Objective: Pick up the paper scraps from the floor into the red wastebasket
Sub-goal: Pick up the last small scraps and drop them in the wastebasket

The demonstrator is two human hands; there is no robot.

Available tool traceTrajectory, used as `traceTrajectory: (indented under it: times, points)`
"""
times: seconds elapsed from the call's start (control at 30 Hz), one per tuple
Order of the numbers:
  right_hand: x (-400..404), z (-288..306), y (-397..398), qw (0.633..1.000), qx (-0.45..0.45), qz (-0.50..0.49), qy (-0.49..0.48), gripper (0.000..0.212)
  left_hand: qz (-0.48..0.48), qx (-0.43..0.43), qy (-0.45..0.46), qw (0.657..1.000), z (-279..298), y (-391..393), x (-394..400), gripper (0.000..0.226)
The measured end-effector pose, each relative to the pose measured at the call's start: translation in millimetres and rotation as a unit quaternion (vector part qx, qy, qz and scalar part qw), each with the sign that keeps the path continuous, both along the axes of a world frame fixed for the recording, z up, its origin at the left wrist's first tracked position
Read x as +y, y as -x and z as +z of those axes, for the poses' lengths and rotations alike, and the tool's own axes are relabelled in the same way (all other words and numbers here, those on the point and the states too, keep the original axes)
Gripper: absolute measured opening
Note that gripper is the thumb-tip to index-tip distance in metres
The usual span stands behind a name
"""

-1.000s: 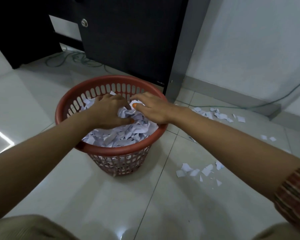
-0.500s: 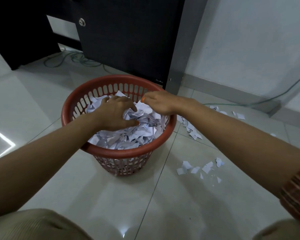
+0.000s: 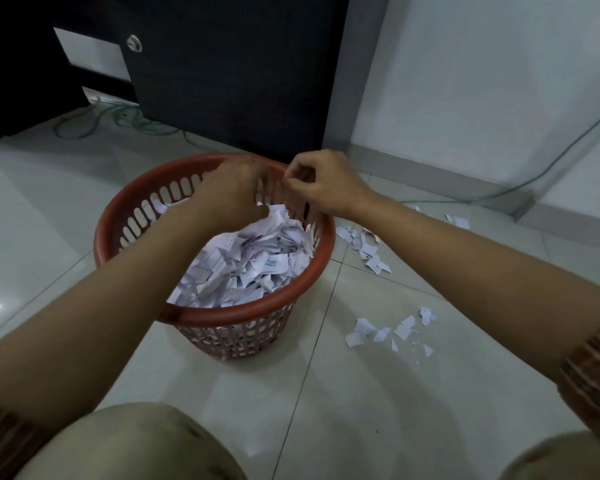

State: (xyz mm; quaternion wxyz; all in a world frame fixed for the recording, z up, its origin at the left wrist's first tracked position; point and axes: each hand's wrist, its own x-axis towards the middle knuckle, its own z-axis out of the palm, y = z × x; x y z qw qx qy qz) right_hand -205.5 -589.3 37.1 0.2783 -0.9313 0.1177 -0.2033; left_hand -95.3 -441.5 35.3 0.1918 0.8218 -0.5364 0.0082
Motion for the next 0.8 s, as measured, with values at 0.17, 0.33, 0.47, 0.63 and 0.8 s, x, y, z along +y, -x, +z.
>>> traceTrajectory:
  times: [0.17, 0.33, 0.47, 0.63, 0.8]
  points:
    - [-19.3, -5.4, 11.2, 0.996, 0.013, -0.047, 0.078, 0.016, -0.084, 0.056, -0.03, 0.994, 10.4, 14.0, -22.2, 0.017]
    - [-36.9, -17.9, 47.4, 0.99, 0.08, -0.027, 0.116, 0.026, -0.086, -0.002, 0.019, 0.996, 17.4, 29.0, -47.1, 0.018]
    - [-51.3, -36.1, 90.4, 0.988, 0.102, -0.016, 0.118, 0.035, -0.132, -0.029, 0.046, 0.99, 20.4, 59.0, -74.6, 0.019]
    - [-85.8, -66.4, 142.0, 0.983, 0.136, 0.001, 0.121, 0.043, -0.182, -0.078, -0.059, 0.978, 3.2, 102.8, -104.7, 0.031]
    - [-124.5, -130.2, 200.4, 0.976, 0.188, -0.001, 0.11, 0.05, -0.217, -0.167, -0.215, 0.937, -47.5, 147.8, -140.8, 0.042]
